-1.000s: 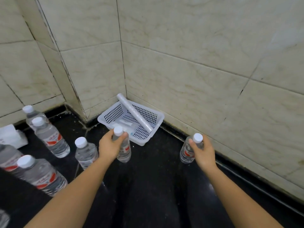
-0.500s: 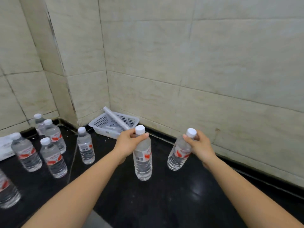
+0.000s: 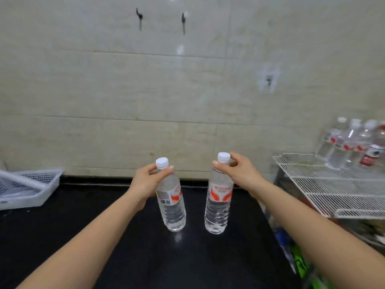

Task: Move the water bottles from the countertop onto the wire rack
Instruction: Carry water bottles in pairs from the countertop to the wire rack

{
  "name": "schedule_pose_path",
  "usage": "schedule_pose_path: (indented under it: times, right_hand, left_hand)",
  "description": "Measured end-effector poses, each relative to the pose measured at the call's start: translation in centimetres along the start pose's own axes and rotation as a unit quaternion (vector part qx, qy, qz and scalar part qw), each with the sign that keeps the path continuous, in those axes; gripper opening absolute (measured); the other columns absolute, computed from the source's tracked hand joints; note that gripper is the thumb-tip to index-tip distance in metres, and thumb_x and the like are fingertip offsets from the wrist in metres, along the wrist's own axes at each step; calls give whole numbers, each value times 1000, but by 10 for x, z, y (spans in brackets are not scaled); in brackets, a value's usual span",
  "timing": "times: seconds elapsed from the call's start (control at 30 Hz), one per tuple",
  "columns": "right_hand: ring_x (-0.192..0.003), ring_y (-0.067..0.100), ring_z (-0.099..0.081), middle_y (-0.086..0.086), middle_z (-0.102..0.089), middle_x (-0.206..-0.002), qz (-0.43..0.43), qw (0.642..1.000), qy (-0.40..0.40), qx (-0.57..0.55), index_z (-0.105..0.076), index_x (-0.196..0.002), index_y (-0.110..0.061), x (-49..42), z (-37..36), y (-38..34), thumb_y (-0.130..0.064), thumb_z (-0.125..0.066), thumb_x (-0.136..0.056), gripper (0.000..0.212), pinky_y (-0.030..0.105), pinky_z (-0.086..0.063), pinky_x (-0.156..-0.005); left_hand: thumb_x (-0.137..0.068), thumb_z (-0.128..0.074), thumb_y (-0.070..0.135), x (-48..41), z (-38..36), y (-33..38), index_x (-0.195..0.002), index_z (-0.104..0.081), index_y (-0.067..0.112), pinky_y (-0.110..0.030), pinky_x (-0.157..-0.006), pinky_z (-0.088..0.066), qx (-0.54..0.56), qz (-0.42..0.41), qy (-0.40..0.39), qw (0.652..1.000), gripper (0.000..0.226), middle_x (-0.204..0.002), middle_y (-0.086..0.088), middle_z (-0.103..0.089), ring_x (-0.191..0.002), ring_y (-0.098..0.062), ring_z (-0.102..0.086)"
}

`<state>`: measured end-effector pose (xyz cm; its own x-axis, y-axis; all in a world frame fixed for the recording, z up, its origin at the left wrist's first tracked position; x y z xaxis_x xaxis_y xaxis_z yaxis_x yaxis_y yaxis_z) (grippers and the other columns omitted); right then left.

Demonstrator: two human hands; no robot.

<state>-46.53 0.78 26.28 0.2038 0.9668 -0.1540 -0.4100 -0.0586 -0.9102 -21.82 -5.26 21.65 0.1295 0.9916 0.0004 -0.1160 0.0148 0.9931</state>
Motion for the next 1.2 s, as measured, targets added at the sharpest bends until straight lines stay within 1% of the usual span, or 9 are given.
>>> schedule_pose_path:
  times: [0.23, 0.37, 0.47, 0.57, 0.73, 0.87, 0.93, 1.0, 1.2]
  right_hand:
    - [-79, 20, -63, 16, -69, -95, -5, 991, 131, 32, -67, -98, -18, 50, 194, 38, -37, -74, -81, 27, 38, -53, -71]
    - [-88, 19, -66, 10, -69, -100, -6, 985, 167, 43, -66, -105, -21, 66, 309, 57, -37, -72, -83, 28, 33, -52, -75]
    - [-84, 18, -64, 8, -68, -95, 6, 980, 189, 63, -67, -102, -19, 74, 396, 74, -32, -72, -83, 23, 32, -54, -73]
    - [-80, 14, -61, -3, -66, -85, 4, 976, 208, 66, -67, -93, -28, 82, 472, 102, -28, -74, -82, 12, 28, -53, -71]
    - [-95, 21, -68, 0, -72, -97, -39, 968, 238, 72, -69, -102, -30, 80, 572, 162, -35, -79, -77, 28, 42, -57, -87]
    - [-90, 26, -68, 9, -71, -94, -59, 958, 270, 72, -67, -92, -27, 71, 627, 196, -32, -77, -78, 18, 38, -56, -77]
    - [-76, 21, -65, 6, -68, -85, -59, 955, 282, 64, -65, -87, -23, 61, 649, 209, -29, -76, -80, 14, 22, -54, -58]
    - [-63, 11, -55, -2, -60, -71, -57, 952, 293, 60, -63, -85, -17, 48, 669, 223, -25, -75, -82, 15, 10, -42, -43]
    - [-60, 9, -53, -3, -57, -69, -70, 946, 309, 71, -62, -82, -18, -8, 718, 258, -30, -76, -80, 19, 22, -41, -52]
  left_hand:
    - [-80, -74, 31, 16, -198, 69, -112, -69, 14, -28, -69, -49, -16, -52, -124, 991, 36, -105, -2, -71, -88, -13, -65]
    - [-82, -71, 34, 25, -312, 111, -104, -72, 18, -27, -66, -53, -1, -88, -170, 981, 27, -97, 2, -74, -81, -9, -67]
    - [-83, -69, 37, 23, -401, 135, -103, -72, 20, -32, -70, -55, 18, -95, -193, 977, 26, -101, 0, -75, -90, -16, -69]
    - [-82, -69, 37, 22, -489, 146, -104, -71, 22, -36, -75, -55, 40, -88, -225, 970, 27, -103, 0, -74, -96, -20, -68]
    - [-83, -70, 33, 14, -606, 144, -111, -68, 19, -37, -72, -53, 54, -54, -272, 959, 32, -105, -2, -72, -97, -22, -67]
    - [-84, -69, 28, -7, -673, 145, -113, -68, 18, -35, -68, -53, 46, -43, -284, 957, 31, -106, -2, -73, -95, -19, -67]
    - [-85, -68, 28, -21, -699, 148, -111, -68, 19, -36, -69, -54, 40, -47, -292, 954, 27, -105, -1, -73, -94, -19, -67]
    - [-85, -68, 29, -37, -725, 152, -108, -68, 22, -35, -68, -54, 30, -61, -305, 950, 24, -105, 1, -73, -94, -18, -67]
    - [-83, -70, 26, -80, -799, 163, -100, -70, 22, -43, -76, -58, 15, -93, -337, 937, 18, -100, 0, -75, -92, -20, -70]
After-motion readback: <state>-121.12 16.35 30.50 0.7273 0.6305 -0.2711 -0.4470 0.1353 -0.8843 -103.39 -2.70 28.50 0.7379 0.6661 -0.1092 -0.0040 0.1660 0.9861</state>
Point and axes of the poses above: each hand's wrist, its own x-axis away from the middle knuckle, its own z-axis out of the back of the hand, y = z × x, the point moved 10 cm from there along -x, towards the middle knuckle
